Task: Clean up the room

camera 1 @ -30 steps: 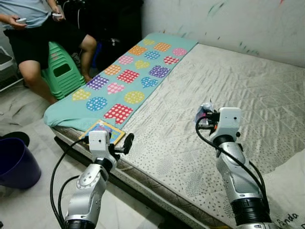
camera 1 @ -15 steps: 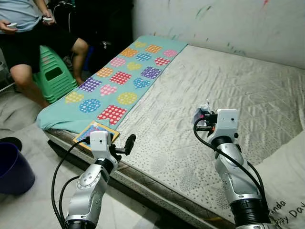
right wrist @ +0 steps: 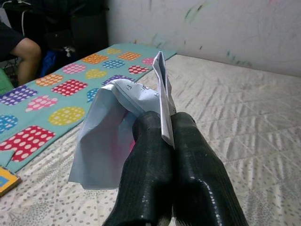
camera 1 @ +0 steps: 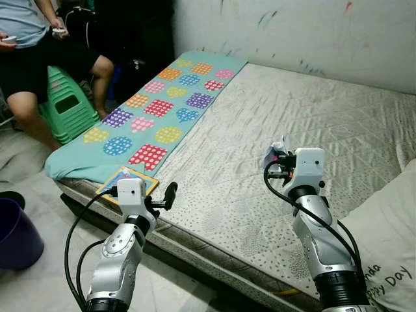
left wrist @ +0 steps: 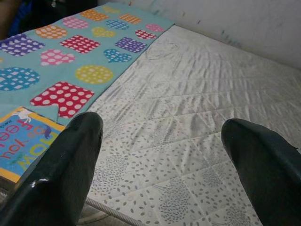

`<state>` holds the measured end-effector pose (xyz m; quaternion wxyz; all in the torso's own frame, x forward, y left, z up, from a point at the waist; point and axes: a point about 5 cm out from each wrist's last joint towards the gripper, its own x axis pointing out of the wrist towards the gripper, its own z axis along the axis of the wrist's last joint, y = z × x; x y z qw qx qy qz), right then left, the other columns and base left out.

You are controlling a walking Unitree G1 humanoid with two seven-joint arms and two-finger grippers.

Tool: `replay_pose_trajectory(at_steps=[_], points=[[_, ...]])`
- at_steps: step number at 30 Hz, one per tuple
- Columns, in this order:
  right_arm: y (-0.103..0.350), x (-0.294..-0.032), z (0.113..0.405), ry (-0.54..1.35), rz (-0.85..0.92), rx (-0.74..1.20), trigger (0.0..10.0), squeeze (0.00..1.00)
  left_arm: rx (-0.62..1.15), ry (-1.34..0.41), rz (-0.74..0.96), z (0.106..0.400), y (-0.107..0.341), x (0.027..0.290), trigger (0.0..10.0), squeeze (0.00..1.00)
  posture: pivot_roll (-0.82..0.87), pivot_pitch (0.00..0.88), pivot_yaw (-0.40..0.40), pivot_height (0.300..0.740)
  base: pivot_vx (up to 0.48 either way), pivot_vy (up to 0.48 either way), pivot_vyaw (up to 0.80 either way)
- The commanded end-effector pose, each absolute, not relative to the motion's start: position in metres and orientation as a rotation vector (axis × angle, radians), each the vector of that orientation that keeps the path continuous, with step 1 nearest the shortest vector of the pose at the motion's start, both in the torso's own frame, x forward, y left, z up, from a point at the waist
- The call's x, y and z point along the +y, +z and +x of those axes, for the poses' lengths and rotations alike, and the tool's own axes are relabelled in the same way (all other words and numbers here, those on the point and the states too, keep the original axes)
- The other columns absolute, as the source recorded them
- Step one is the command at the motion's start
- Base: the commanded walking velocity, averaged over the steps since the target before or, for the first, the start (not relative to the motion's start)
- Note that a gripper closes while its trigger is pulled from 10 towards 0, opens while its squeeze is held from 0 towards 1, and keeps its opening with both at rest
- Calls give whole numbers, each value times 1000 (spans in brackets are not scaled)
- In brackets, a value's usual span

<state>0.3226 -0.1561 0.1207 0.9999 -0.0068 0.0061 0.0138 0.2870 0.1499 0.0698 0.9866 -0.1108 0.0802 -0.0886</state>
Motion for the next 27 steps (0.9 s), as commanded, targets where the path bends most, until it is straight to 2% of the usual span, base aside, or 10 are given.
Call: replay_pose_trajectory(at_steps=[1,27], points=[[124,-154,322,37,-17,-3,10000,0,159,-180,-219,288,71,151,10000,0,-144,0,27,740,0,0,0],[122,-152,323,58,-25,0,10000,0,158,-179,-207,287,70,151,10000,0,-136,0,22,740,0,0,0]])
